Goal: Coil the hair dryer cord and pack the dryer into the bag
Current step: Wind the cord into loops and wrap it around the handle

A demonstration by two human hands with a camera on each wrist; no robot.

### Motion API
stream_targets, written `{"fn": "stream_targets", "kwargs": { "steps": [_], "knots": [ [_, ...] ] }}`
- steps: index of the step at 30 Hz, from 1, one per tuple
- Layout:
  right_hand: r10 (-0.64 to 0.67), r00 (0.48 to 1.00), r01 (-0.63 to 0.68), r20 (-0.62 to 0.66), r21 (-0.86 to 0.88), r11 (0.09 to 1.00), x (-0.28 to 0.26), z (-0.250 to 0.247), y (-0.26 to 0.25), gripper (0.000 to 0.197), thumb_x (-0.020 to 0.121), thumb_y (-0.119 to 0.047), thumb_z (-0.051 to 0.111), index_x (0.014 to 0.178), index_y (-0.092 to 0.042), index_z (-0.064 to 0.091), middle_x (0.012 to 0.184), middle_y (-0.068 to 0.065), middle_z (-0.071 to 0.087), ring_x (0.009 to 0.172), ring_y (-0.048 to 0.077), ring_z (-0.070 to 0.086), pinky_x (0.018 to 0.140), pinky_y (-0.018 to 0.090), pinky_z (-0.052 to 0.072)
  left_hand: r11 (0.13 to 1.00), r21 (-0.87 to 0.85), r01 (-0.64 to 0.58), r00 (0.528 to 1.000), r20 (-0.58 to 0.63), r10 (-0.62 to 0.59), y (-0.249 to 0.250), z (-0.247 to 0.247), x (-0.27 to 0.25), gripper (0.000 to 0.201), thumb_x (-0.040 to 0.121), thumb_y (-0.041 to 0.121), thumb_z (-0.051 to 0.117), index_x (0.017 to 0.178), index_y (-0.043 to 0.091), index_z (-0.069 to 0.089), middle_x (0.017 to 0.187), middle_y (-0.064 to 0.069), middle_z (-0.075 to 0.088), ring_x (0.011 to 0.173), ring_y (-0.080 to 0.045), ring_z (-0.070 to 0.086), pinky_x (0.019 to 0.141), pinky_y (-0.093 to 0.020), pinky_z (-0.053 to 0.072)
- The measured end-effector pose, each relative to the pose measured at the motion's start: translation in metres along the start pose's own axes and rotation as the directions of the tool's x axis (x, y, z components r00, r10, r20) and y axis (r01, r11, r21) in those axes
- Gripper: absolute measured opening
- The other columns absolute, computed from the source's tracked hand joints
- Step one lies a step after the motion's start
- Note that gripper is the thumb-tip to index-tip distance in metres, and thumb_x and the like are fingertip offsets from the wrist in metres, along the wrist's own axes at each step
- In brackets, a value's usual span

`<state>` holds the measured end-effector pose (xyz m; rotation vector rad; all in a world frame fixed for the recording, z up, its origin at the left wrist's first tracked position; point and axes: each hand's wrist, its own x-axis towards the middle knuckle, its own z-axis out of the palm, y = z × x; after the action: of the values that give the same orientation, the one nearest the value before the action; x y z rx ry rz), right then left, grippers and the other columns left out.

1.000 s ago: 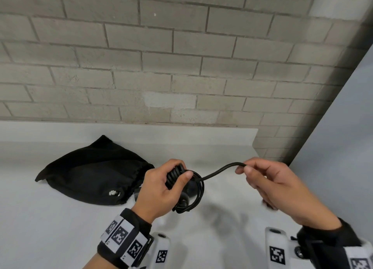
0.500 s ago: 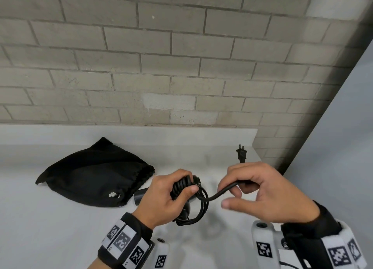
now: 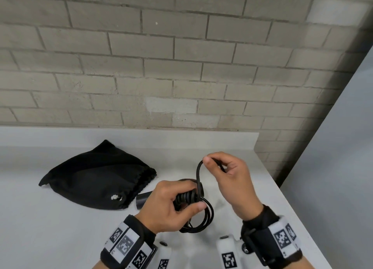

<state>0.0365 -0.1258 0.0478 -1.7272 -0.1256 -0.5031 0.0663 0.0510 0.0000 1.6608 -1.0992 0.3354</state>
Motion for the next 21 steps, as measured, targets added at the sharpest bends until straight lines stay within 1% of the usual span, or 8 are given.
{"fn": "stream_targets", "kwargs": {
  "steps": [3, 5, 9, 12, 16, 18, 19, 21],
  "knots": [
    [0.135, 0.990, -0.134, 0.038, -0.019, 0.991, -0.011, 0.010, 0.016, 0.015, 0.088, -0.027, 0.070, 0.081, -0.015, 0.076, 0.080, 0.002, 0.075, 0.078, 0.016, 0.068, 0.074, 0.025, 0.053, 0.999, 0.015, -0.031, 0.999, -0.025, 0.031, 0.001, 0.001, -0.003, 0.043, 0.096, 0.042, 0.058, 0.075, 0.005, 0.062, 0.061, 0.006, 0.047, 0.052, -0.010, 0.044, 0.049, -0.023, 0.039],
    [0.192, 0.979, -0.193, 0.066, 0.005, 0.981, -0.019, 0.013, 0.019, 0.020, 0.090, -0.028, 0.067, 0.081, -0.014, 0.078, 0.080, 0.003, 0.076, 0.080, 0.017, 0.071, 0.072, 0.021, 0.053, 0.999, 0.034, -0.018, 0.996, -0.084, 0.021, 0.000, 0.003, -0.006, 0.045, 0.098, 0.044, 0.055, 0.076, 0.006, 0.062, 0.061, 0.009, 0.048, 0.052, -0.007, 0.045, 0.049, -0.020, 0.038],
    [0.209, 0.968, -0.211, 0.139, -0.004, 0.978, -0.035, 0.014, 0.021, 0.022, 0.095, -0.022, 0.061, 0.083, -0.015, 0.079, 0.082, 0.001, 0.077, 0.081, 0.014, 0.072, 0.072, 0.019, 0.052, 0.997, 0.070, 0.026, 0.978, -0.207, -0.011, -0.003, 0.000, -0.006, 0.038, 0.099, 0.046, 0.051, 0.087, 0.013, 0.065, 0.068, 0.021, 0.055, 0.056, 0.001, 0.053, 0.052, -0.016, 0.043],
    [0.144, 0.963, -0.130, 0.229, -0.075, 0.989, -0.046, 0.014, 0.021, 0.025, 0.096, -0.008, 0.056, 0.091, -0.019, 0.078, 0.086, -0.005, 0.077, 0.084, 0.009, 0.071, 0.073, 0.018, 0.052, 0.992, 0.109, 0.056, 0.965, -0.260, -0.026, -0.002, -0.001, -0.004, 0.038, 0.099, 0.048, 0.049, 0.086, 0.015, 0.063, 0.067, 0.025, 0.054, 0.056, 0.003, 0.055, 0.056, -0.010, 0.042],
    [0.125, 0.968, -0.132, 0.219, 0.017, 0.991, -0.059, 0.012, 0.019, 0.032, 0.102, -0.016, 0.046, 0.088, -0.027, 0.074, 0.065, -0.018, 0.061, 0.057, 0.001, 0.050, 0.056, 0.012, 0.038, 0.986, 0.123, 0.108, 0.949, -0.309, -0.066, -0.006, -0.002, -0.003, 0.043, 0.098, 0.051, 0.047, 0.092, 0.013, 0.066, 0.064, 0.021, 0.057, 0.055, -0.002, 0.059, 0.055, -0.014, 0.046],
    [0.162, 0.957, -0.183, 0.242, 0.069, 0.981, -0.061, 0.010, 0.021, 0.029, 0.100, -0.028, 0.047, 0.092, -0.026, 0.074, 0.068, -0.007, 0.053, 0.055, 0.006, 0.037, 0.052, 0.016, 0.032, 0.986, 0.108, 0.128, 0.949, -0.301, -0.090, -0.006, -0.003, -0.003, 0.044, 0.098, 0.053, 0.047, 0.108, 0.015, 0.067, 0.061, 0.017, 0.058, 0.054, -0.004, 0.060, 0.055, -0.019, 0.048],
    [0.176, 0.945, -0.208, 0.275, 0.093, 0.974, -0.062, 0.009, 0.021, 0.028, 0.096, -0.030, 0.048, 0.095, -0.023, 0.074, 0.075, 0.006, 0.051, 0.056, 0.009, 0.034, 0.052, 0.017, 0.030, 0.986, 0.099, 0.136, 0.952, -0.288, -0.103, -0.005, -0.003, -0.003, 0.046, 0.098, 0.054, 0.047, 0.117, 0.017, 0.066, 0.059, 0.015, 0.057, 0.052, -0.006, 0.059, 0.055, -0.022, 0.049],
    [0.194, 0.914, -0.249, 0.356, 0.115, 0.962, -0.061, 0.007, 0.020, 0.031, 0.089, -0.020, 0.046, 0.103, -0.019, 0.074, 0.084, 0.011, 0.051, 0.057, 0.007, 0.035, 0.053, 0.016, 0.030, 0.987, 0.070, 0.142, 0.957, -0.266, -0.119, -0.003, -0.002, -0.003, 0.043, 0.098, 0.050, 0.050, 0.122, 0.018, 0.065, 0.059, 0.015, 0.057, 0.053, -0.006, 0.059, 0.056, -0.023, 0.050]
  ]
}}
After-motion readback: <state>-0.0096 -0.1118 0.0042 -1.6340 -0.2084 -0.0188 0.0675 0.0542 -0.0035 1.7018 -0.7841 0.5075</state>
